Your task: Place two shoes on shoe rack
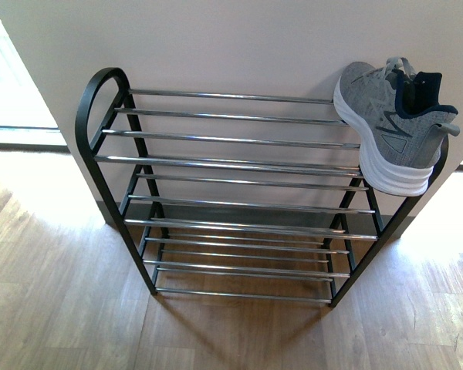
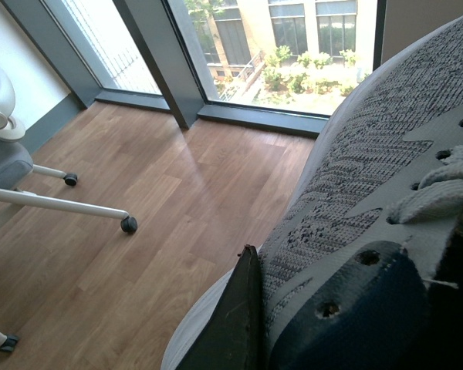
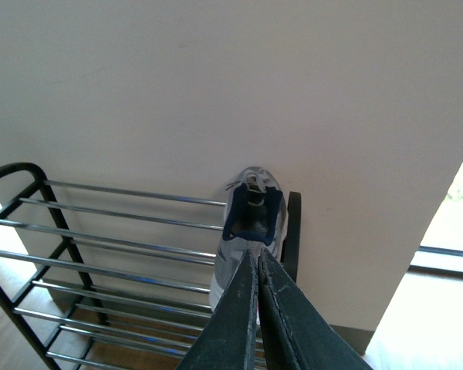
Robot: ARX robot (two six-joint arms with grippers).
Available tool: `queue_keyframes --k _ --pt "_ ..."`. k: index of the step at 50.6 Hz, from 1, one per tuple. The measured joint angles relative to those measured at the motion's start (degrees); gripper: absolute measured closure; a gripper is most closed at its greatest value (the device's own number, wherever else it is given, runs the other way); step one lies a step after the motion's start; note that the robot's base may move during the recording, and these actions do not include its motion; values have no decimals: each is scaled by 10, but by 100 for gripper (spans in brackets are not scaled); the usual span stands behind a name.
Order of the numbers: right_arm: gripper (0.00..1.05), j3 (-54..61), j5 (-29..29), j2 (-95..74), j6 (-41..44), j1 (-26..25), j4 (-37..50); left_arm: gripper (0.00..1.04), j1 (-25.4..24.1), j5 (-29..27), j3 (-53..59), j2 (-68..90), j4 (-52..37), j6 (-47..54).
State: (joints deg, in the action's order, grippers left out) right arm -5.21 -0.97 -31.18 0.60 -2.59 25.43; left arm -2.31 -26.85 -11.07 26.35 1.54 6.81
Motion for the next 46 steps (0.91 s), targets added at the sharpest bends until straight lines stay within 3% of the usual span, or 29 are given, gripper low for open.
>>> queue_keyframes --k 6,46 --pt "103 12 4 31 0 23 -18 103 0 0 0 0 0 0" --pt "103 41 10 187 0 24 -128 103 0 0 0 0 0 0"
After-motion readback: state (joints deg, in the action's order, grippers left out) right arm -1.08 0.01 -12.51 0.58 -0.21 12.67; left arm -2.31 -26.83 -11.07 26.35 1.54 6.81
